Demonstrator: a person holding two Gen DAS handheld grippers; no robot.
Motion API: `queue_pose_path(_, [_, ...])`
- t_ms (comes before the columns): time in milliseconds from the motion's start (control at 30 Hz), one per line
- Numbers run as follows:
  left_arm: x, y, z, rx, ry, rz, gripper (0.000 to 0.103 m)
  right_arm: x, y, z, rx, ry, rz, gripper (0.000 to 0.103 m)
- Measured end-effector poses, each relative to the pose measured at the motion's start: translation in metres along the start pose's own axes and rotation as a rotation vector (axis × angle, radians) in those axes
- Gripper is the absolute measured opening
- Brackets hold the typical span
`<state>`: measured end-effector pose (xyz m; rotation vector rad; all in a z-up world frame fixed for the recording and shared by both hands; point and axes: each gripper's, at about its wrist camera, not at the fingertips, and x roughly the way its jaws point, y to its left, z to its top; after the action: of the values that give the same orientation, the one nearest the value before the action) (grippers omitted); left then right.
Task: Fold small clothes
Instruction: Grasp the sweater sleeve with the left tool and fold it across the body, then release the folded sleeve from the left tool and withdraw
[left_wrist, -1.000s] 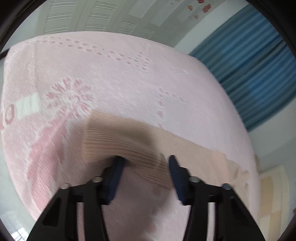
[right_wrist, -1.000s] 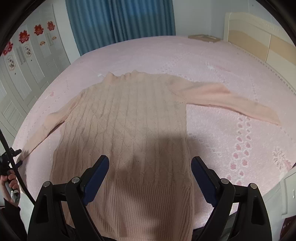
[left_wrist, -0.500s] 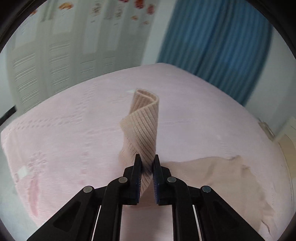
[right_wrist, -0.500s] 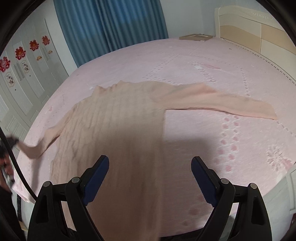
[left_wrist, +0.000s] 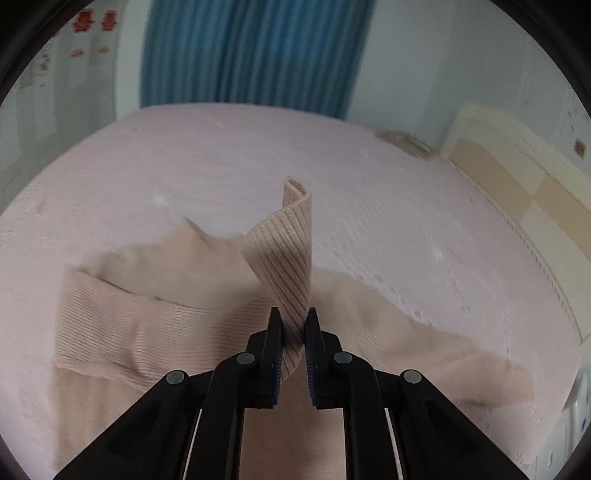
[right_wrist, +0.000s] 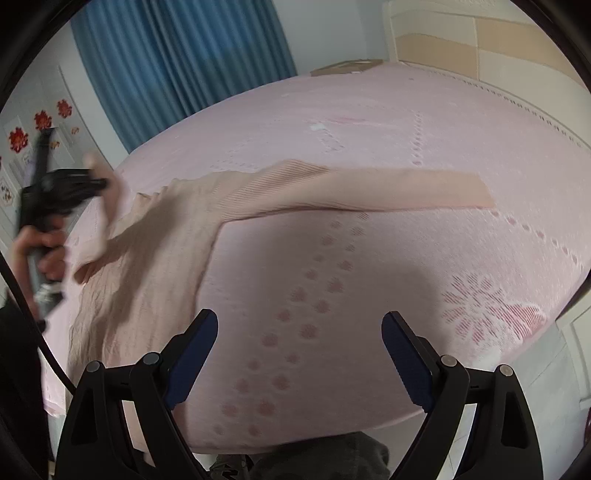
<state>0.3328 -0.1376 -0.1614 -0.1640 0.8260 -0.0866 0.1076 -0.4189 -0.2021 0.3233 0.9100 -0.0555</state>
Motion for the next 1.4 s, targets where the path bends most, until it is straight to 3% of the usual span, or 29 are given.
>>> queue_pose_path(133, [0.037,-0.026,-0.031,0.009,0.111,-0.044,0.017,0.006,-0.02,-0.01,0.015,0.04,0.004,0.089])
queue_pose_path(233, [0.045,-0.019,-0.036,-0.05,0.152,-0.099,0.025,0.007,-0.026,-0.015,0.011,0.051,0.008,0.089])
queue_pose_path(300, [0.041,-0.013,-0.035,-0.079,0.149,-0.107,0.04,0.007,-0.026,-0.017,0.007,0.053,0.01,0.089])
queue_pose_path(367, [0.034,-0.003,-0.033,-0.086,0.129,-0.096,0.067,0.008,-0.026,-0.018,0.007,0.055,0.014,0.089])
queue_pose_path(433, [0.02,0.01,-0.033,-0.089,0.099,-0.102,0.073,0.009,-0.022,-0.018,0.008,0.053,0.022,0.089])
queue_pose_path(533, [0.003,0.042,-0.028,-0.075,0.062,-0.062,0.073,0.01,-0.009,-0.018,-0.001,0.048,0.032,0.089])
queue_pose_path(700, [-0.012,0.126,-0.02,-0.065,0.0,0.105,0.073,0.017,0.021,-0.017,-0.034,0.05,0.034,0.089])
queue_pose_path(800, [-0.016,0.19,-0.013,-0.105,-0.024,0.199,0.072,0.025,0.04,-0.016,-0.068,0.058,0.021,0.089])
queue_pose_path(867, [-0.009,0.232,-0.007,-0.156,0.005,0.225,0.072,0.031,0.048,-0.015,-0.079,0.068,0.015,0.089])
queue_pose_path(900, [-0.004,0.246,-0.005,-0.179,0.021,0.22,0.072,0.034,0.053,-0.015,-0.084,0.074,0.011,0.089])
queue_pose_path(967, [0.018,0.271,0.0,-0.217,0.082,0.117,0.07,0.041,0.062,-0.014,-0.095,0.083,-0.006,0.089])
queue_pose_path(1033, [0.026,0.28,0.002,-0.218,0.097,0.074,0.067,0.048,0.067,-0.011,-0.101,0.09,-0.021,0.089])
queue_pose_path(1100, [0.04,0.287,0.007,-0.218,0.105,0.113,0.05,0.049,0.071,-0.008,-0.102,0.094,-0.038,0.089])
queue_pose_path(1133, [0.049,0.289,0.01,-0.222,0.126,0.108,0.024,0.051,0.072,-0.005,-0.099,0.096,-0.05,0.089])
queue_pose_path(1167, [0.053,0.289,0.012,-0.216,0.14,0.076,0.014,0.052,0.072,-0.003,-0.097,0.097,-0.058,0.089])
queue_pose_path(1267, [0.04,0.292,0.014,-0.151,0.041,0.106,0.013,0.052,0.071,0.001,-0.095,0.094,-0.075,0.089])
queue_pose_path(1400, [0.037,0.287,-0.006,-0.133,0.06,0.134,0.019,0.049,0.069,0.001,-0.1,0.09,-0.081,0.089])
